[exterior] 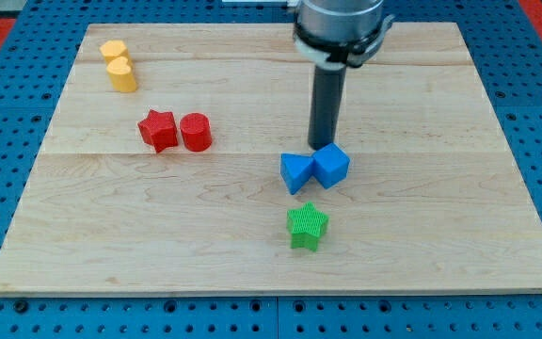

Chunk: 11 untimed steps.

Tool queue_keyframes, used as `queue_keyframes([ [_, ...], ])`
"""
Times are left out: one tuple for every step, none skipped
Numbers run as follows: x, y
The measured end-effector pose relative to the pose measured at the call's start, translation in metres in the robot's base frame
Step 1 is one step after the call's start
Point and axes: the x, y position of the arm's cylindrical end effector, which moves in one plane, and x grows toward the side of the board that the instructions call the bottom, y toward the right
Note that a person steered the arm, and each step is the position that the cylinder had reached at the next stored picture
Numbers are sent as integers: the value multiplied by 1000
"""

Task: Place the green circle towards the top center top center of the board

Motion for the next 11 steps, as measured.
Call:
queue_keyframes([
  [-29,33],
  [-66,102],
  [-113,135],
  [-134,143],
  [-174,139],
  [-202,130],
  [-209,78],
  [-209,15],
  [-209,-25],
  [-209,-26],
  [-200,-31],
])
